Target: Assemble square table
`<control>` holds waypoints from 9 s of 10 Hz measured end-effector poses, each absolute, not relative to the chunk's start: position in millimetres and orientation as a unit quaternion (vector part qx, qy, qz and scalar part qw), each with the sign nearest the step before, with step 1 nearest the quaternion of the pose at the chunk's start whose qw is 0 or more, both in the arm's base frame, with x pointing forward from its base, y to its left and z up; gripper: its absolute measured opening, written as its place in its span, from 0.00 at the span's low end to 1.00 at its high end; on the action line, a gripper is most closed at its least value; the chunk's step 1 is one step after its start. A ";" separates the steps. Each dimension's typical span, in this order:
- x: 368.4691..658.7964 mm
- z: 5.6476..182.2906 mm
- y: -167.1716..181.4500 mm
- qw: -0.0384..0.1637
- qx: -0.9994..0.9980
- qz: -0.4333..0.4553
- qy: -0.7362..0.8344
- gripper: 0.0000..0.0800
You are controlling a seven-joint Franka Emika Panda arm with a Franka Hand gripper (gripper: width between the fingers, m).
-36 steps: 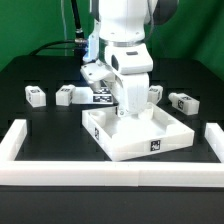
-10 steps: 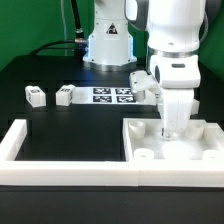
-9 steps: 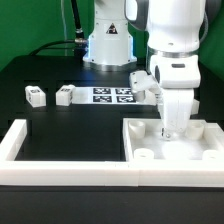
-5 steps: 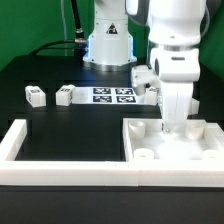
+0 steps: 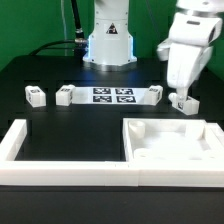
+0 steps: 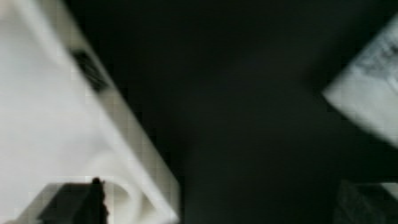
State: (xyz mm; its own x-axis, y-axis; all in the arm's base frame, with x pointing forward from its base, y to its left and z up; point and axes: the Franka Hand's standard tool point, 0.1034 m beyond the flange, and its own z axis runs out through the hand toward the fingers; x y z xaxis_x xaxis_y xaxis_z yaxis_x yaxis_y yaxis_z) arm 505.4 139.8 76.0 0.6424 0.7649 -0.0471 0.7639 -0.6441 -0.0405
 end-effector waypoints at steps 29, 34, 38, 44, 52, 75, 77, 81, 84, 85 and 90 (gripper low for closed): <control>432.1 11.1 148.4 -0.058 -0.864 0.449 -0.223 0.36; 432.2 11.2 148.4 -0.058 -0.864 0.449 -0.223 0.36; 484.8 87.9 115.5 -0.008 -0.890 0.407 -0.205 0.36; 512.9 99.5 106.1 0.010 -0.943 0.258 -0.210 0.36; 609.4 144.1 76.4 0.059 -0.983 -0.042 -0.168 0.36; 666.1 97.0 101.1 0.048 -0.957 -0.260 -0.123 0.36; 669.8 93.0 103.1 0.049 -0.956 -0.260 -0.122 0.36; 665.7 82.5 102.0 0.048 -0.957 -0.258 -0.121 0.36; 663.9 81.4 102.1 0.044 -0.953 -0.273 -0.120 0.36; 664.0 81.6 102.0 0.044 -0.954 -0.273 -0.120 0.36; 664.0 81.4 101.8 0.044 -0.954 -0.273 -0.120 0.78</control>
Offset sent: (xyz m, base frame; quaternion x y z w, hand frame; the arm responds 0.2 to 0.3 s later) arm 0.0000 0.0000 0.0000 0.0000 0.0000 0.1938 0.9810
